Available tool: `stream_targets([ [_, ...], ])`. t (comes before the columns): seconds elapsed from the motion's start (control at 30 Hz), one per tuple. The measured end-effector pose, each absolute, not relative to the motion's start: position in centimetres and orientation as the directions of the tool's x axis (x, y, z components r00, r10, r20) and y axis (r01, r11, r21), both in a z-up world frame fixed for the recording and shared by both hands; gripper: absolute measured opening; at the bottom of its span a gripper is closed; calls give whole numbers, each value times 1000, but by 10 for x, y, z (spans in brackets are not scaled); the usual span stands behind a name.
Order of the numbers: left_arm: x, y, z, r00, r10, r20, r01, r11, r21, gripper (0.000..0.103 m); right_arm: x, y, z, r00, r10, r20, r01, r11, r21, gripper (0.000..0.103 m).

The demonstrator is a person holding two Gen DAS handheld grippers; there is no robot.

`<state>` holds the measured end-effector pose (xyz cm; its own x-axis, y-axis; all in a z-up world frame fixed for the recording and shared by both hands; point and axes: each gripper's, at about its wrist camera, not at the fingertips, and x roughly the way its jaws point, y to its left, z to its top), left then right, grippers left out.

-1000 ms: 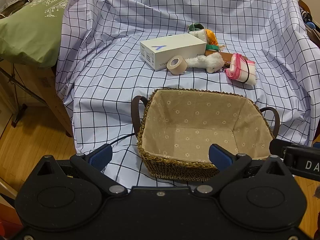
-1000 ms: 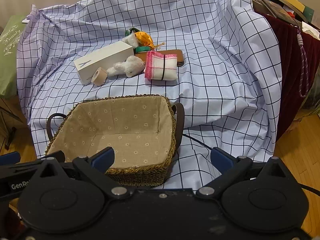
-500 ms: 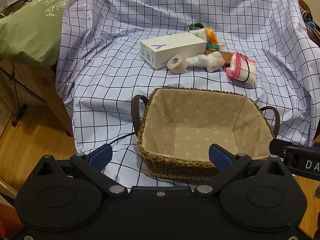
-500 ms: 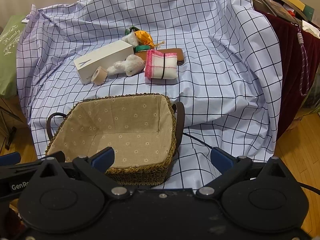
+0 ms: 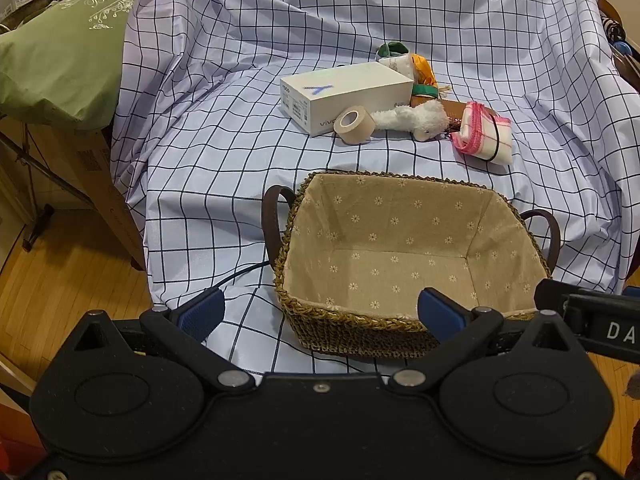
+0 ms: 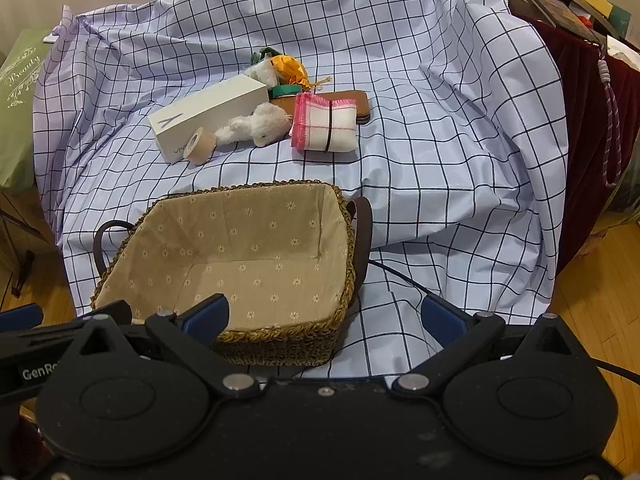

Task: Organize soft objects

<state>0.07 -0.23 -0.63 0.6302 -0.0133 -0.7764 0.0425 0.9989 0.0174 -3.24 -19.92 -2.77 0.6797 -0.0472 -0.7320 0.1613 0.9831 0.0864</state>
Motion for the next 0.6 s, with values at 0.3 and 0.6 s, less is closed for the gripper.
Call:
stream_targets([
  [0.3, 0, -2, -7, 630, -13, -777, 42, 999, 17, 100, -32, -199, -28, 680, -47, -732, 161, 983, 86, 103],
  [0.6, 0, -2, -8, 629, -13, -777, 42, 999, 17, 100, -34, -195, -31, 678, -47, -734, 158, 984, 84, 103],
])
